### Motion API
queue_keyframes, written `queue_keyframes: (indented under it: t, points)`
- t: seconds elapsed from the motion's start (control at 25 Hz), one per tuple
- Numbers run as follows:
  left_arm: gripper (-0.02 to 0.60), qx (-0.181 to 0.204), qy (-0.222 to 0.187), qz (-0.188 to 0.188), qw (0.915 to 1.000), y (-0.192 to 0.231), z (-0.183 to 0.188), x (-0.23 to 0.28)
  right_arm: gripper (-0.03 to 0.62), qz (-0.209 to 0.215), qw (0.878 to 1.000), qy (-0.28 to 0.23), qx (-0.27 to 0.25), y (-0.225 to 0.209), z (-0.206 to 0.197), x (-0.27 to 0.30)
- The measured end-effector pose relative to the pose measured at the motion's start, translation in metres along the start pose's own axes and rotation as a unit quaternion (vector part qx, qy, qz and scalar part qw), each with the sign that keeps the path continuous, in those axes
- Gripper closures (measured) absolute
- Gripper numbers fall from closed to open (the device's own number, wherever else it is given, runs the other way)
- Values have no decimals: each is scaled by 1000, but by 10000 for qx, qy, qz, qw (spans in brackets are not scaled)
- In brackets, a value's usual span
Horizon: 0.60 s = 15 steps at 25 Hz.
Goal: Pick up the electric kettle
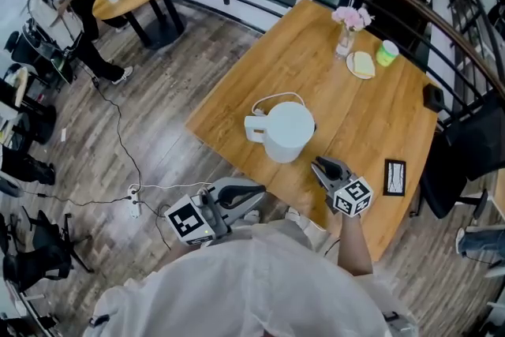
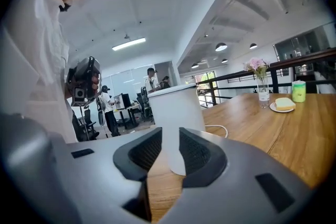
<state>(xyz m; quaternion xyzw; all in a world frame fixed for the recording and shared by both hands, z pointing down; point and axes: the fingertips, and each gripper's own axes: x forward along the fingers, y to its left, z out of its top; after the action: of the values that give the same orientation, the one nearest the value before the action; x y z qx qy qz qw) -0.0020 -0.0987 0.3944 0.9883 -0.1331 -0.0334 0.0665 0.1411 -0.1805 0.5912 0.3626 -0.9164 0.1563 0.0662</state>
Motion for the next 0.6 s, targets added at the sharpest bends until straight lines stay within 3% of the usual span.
queue_keyframes:
  t: [0.24, 0.28, 0.4, 0.6]
  points:
    - [574, -18, 16, -86, 10000, 3, 2, 4, 135, 151, 9996, -141, 170, -3, -2, 6]
    - [574, 4, 17, -108, 9999, 3, 2, 4, 98, 166, 9995, -173, 214, -4, -4, 7]
    - [574, -42, 69, -143, 9999, 3, 0, 7, 46, 194, 9992, -242, 264, -10, -6, 9]
    - [574, -124, 149, -88, 9998, 3, -2, 8, 31, 301, 9995, -83, 32, -16, -6, 20]
